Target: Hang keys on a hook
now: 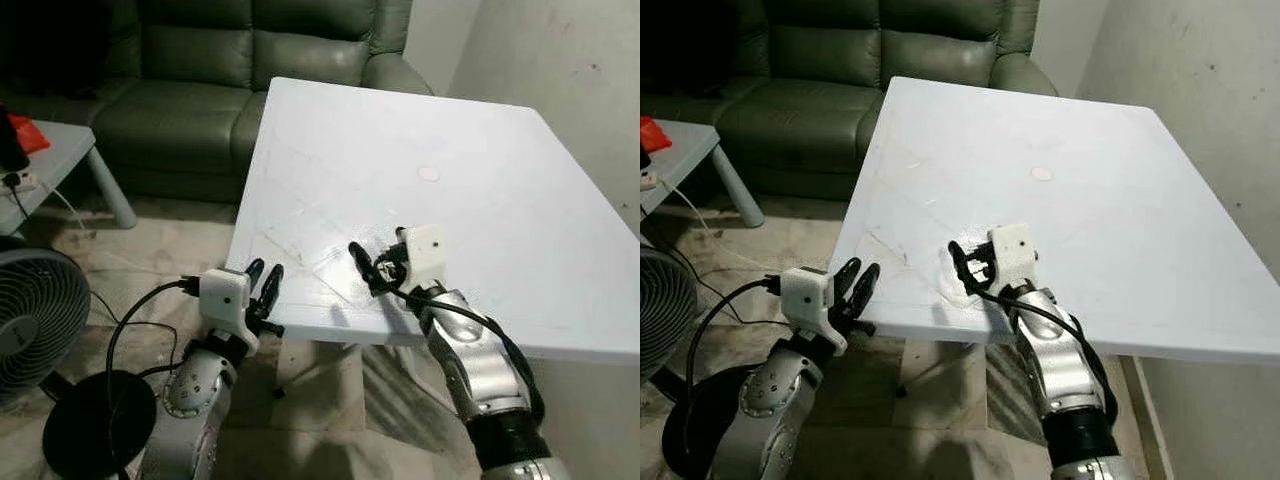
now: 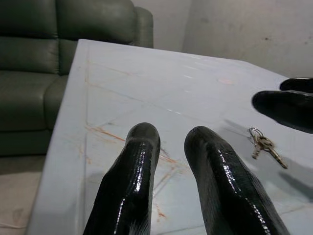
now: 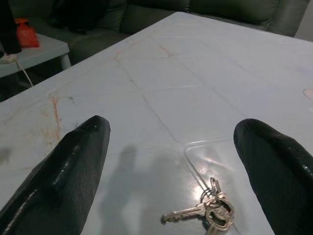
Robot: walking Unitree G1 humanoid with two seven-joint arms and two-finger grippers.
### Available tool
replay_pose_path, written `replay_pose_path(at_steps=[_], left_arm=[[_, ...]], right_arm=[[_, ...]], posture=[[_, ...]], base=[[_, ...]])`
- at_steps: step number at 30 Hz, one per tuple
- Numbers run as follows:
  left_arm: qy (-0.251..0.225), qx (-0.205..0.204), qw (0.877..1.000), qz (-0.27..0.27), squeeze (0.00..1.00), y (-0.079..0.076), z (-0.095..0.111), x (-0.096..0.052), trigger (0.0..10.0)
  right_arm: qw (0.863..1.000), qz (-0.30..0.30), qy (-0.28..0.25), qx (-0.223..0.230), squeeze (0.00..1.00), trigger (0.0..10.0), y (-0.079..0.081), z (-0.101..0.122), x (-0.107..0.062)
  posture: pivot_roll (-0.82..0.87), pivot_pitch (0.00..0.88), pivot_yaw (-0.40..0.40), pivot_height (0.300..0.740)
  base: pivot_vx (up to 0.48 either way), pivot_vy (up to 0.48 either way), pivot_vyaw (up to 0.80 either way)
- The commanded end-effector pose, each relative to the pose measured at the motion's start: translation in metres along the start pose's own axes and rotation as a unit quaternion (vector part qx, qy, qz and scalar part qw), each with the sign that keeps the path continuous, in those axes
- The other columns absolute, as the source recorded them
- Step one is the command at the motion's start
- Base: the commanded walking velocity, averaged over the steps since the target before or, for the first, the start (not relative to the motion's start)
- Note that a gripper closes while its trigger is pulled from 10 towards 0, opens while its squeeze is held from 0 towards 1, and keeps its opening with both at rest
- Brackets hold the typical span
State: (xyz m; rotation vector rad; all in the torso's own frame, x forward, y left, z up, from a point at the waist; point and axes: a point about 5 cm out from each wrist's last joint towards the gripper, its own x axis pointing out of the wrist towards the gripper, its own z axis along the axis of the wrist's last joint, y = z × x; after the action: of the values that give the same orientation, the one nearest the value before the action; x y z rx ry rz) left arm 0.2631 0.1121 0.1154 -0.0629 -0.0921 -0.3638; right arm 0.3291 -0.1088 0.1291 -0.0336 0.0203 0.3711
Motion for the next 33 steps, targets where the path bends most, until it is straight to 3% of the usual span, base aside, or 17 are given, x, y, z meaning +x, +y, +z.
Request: replay_pose_path(at_steps=[1, 7, 8, 12, 13, 17, 18, 23, 24, 30, 31, 33], left_arm=[[-0.002, 0.004, 1.000, -0.013, 0.00, -0.005, 0.004, -0.001, 10.0], [0.000, 0.004, 1.000, -0.015, 0.00, -0.008, 0.006, -0.004, 10.0], [0.001, 0.005, 1.000, -0.014, 0.00, -0.009, 0.006, -0.005, 10.0], [0.005, 0.004, 1.000, -0.015, 0.00, -0.010, 0.006, -0.008, 10.0], [0.006, 0.005, 1.000, -0.014, 0.00, -0.010, 0.006, -0.008, 10.0], [0.007, 0.005, 1.000, -0.013, 0.00, -0.011, 0.007, -0.010, 10.0], [0.007, 0.006, 1.000, -0.013, 0.00, -0.011, 0.007, -0.010, 10.0], [0.009, 0.005, 1.000, -0.011, 0.00, -0.012, 0.007, -0.011, 10.0], [0.010, 0.005, 1.000, -0.011, 0.00, -0.012, 0.007, -0.012, 10.0], [0.013, 0.004, 1.000, -0.011, 0.00, -0.013, 0.007, -0.013, 10.0], [0.013, 0.003, 1.000, -0.012, 0.00, -0.014, 0.007, -0.013, 10.0], [0.014, 0.004, 1.000, -0.011, 0.00, -0.014, 0.007, -0.013, 10.0]], right_arm=[[1.000, -0.016, 0.016, 0.011, 0.00, 10.0, -0.003, -0.002, 0.004], [0.998, -0.039, 0.034, 0.030, 0.00, 9.7, -0.003, -0.004, 0.010], [0.997, -0.052, 0.039, 0.038, 0.00, 8.6, -0.005, -0.005, 0.012], [0.995, -0.074, 0.046, 0.051, 0.00, 8.3, -0.007, -0.006, 0.015], [0.994, -0.080, 0.046, 0.052, 0.00, 7.1, -0.008, -0.006, 0.016], [0.993, -0.090, 0.048, 0.053, 0.00, 6.8, -0.008, -0.005, 0.019], [0.993, -0.093, 0.051, 0.052, 0.00, 6.2, -0.008, -0.005, 0.021], [0.991, -0.108, 0.058, 0.052, 0.00, 5.4, -0.009, -0.006, 0.024], [0.991, -0.110, 0.060, 0.051, 0.00, 4.8, -0.009, -0.006, 0.024], [0.989, -0.121, 0.069, 0.044, 0.00, 4.0, -0.012, -0.007, 0.025], [0.988, -0.128, 0.071, 0.038, 0.00, 1.7, -0.013, -0.008, 0.026], [0.988, -0.131, 0.077, 0.038, 0.00, 1.1, -0.014, -0.010, 0.026]], posture=[[0.01, 0.113, -0.100, 0.740], [0.02, 0.124, -0.101, 0.740], [0.02, 0.126, -0.102, 0.740], [0.03, 0.128, -0.101, 0.740], [0.03, 0.127, -0.102, 0.740], [0.03, 0.130, -0.102, 0.740], [0.04, 0.131, -0.103, 0.740], [0.04, 0.133, -0.103, 0.740], [0.04, 0.133, -0.103, 0.740], [0.04, 0.137, -0.103, 0.740], [0.04, 0.138, -0.103, 0.740], [0.04, 0.139, -0.103, 0.740]], base=[[0.000, 0.000, 0.00], [0.000, 0.000, 0.00], [0.000, 0.000, 0.00], [0.000, 0.000, 0.00], [0.000, 0.000, 0.00], [0.000, 0.000, 0.00], [0.000, 0.000, 0.00], [0.000, 0.000, 0.00], [0.000, 0.000, 0.00], [0.000, 0.000, 0.00], [0.000, 0.000, 0.00], [0.000, 0.000, 0.00]])
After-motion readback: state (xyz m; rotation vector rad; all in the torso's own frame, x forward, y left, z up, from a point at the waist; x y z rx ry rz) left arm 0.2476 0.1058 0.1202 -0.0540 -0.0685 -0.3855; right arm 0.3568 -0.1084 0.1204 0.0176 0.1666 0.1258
